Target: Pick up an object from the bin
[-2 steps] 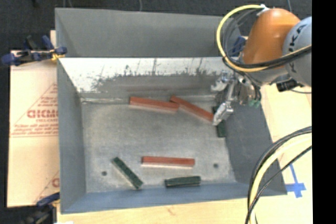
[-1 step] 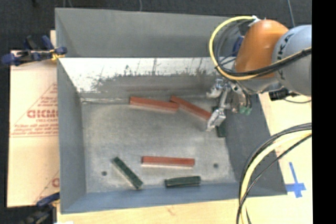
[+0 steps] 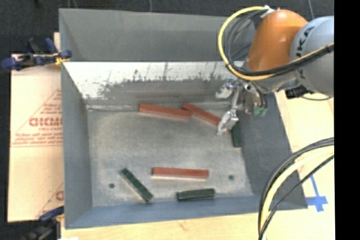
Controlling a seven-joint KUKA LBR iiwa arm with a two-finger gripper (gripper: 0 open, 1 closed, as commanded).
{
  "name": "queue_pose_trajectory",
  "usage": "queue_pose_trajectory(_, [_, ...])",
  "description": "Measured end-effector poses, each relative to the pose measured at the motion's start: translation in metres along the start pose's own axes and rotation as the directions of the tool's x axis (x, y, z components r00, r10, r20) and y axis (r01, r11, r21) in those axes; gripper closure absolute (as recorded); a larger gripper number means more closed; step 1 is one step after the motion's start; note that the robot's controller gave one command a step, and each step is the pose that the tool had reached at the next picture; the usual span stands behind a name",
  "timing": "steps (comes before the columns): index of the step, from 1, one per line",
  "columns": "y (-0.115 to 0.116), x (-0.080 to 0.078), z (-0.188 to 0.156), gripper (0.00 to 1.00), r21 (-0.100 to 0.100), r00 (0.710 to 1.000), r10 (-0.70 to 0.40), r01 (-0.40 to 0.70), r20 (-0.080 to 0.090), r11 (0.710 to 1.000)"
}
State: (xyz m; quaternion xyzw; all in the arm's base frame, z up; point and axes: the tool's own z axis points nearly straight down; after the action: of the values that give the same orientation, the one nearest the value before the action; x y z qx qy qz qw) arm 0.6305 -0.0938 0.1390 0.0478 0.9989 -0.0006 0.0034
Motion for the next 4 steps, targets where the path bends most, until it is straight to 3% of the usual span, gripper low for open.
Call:
queue_pose_trajectory(1, [-0.0022, 0.0003, 0.0629, 0.00, -0.003, 0.993, 0.121, -0.121, 0.007, 0.993])
queue_pose_trajectory(2, [-0.0016, 0.0006, 0.0588, 1.00, -0.002, 0.993, 0.115, -0.115, 0.001, 0.993])
queue_pose_trajectory(4, [-0.0016, 0.0011, 0.0570, 1.00, -0.001, 0.994, 0.114, -0.114, 0.001, 0.994])
